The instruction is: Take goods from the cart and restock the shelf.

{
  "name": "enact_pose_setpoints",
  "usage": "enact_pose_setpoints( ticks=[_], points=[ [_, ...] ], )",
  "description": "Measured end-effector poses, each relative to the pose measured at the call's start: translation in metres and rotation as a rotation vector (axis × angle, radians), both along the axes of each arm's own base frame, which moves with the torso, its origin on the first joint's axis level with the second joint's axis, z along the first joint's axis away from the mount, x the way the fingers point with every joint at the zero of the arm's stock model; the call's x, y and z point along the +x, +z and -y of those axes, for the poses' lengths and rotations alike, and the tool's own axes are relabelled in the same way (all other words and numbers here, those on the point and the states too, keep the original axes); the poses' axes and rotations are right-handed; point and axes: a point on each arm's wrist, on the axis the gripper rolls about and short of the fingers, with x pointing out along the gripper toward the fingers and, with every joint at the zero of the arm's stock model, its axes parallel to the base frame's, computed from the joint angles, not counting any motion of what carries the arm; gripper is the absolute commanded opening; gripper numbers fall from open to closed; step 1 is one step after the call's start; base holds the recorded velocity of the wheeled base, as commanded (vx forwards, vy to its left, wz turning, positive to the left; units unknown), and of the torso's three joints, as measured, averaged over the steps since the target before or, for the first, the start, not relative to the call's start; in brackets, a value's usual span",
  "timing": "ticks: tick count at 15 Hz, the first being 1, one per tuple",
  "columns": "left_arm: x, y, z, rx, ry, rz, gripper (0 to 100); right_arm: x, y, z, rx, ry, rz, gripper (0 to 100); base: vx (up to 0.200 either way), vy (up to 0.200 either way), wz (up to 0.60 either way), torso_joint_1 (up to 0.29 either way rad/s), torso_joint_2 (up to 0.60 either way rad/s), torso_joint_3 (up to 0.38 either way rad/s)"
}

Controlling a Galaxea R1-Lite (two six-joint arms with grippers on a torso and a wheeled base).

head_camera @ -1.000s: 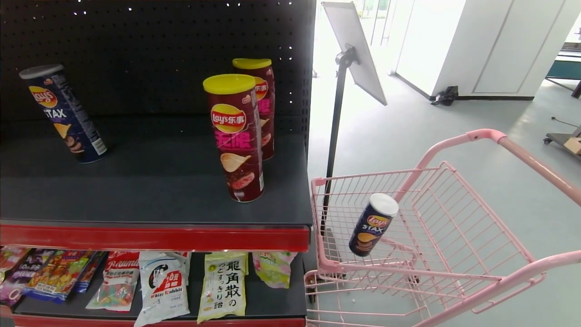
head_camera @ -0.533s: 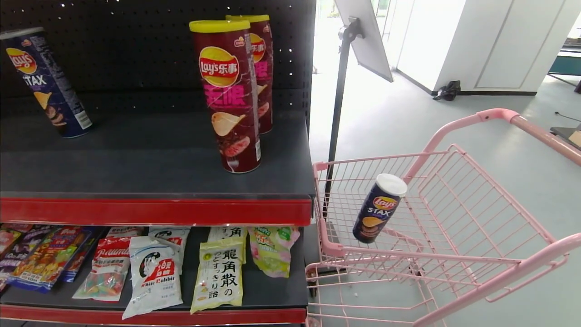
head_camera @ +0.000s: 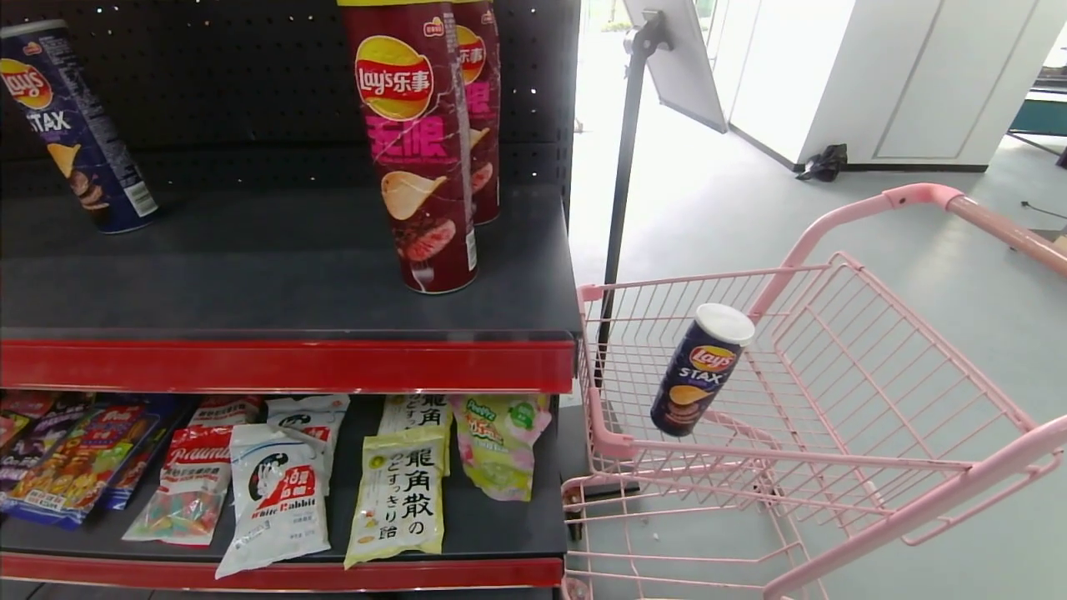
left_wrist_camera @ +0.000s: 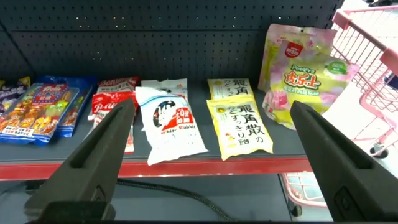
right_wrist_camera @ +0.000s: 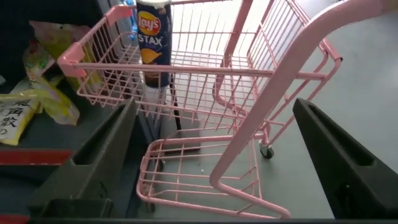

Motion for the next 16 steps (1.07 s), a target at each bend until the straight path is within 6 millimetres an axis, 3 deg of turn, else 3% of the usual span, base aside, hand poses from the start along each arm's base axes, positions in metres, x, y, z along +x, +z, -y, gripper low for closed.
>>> enact_pose_setpoints(
  ticks=[3,6,8,11,13,16],
  points=[
    [0.0,0.0,0.0,0.0,0.0,-0.001,100,-0.003,0.035,-0.002,-0.027,0.077,0.08,100,0.0,0.0,0.0,0.0,0.0,0.0],
    [0.0,0.0,0.0,0.0,0.0,-0.001,100,0.011,0.106,-0.003,-0.03,0.141,0.117,100,0.0,0.0,0.0,0.0,0.0,0.0],
    [0.0,0.0,0.0,0.0,0.0,-0.001,100,0.037,0.158,-0.004,-0.01,0.189,0.136,100,0.0,0.0,0.0,0.0,0.0,0.0],
    [0.0,0.0,0.0,0.0,0.0,-0.001,100,0.121,0.212,-0.009,-0.021,0.333,0.137,100,0.0,0.0,0.0,0.0,0.0,0.0],
    [0.0,0.0,0.0,0.0,0.0,-0.001,100,0.185,0.217,-0.007,-0.067,0.492,0.109,100,0.0,0.0,0.0,0.0,0.0,0.0],
    [0.0,0.0,0.0,0.0,0.0,-0.001,100,0.271,0.204,0.012,-0.166,0.638,0.076,100,0.0,0.0,0.0,0.0,0.0,0.0]
  ],
)
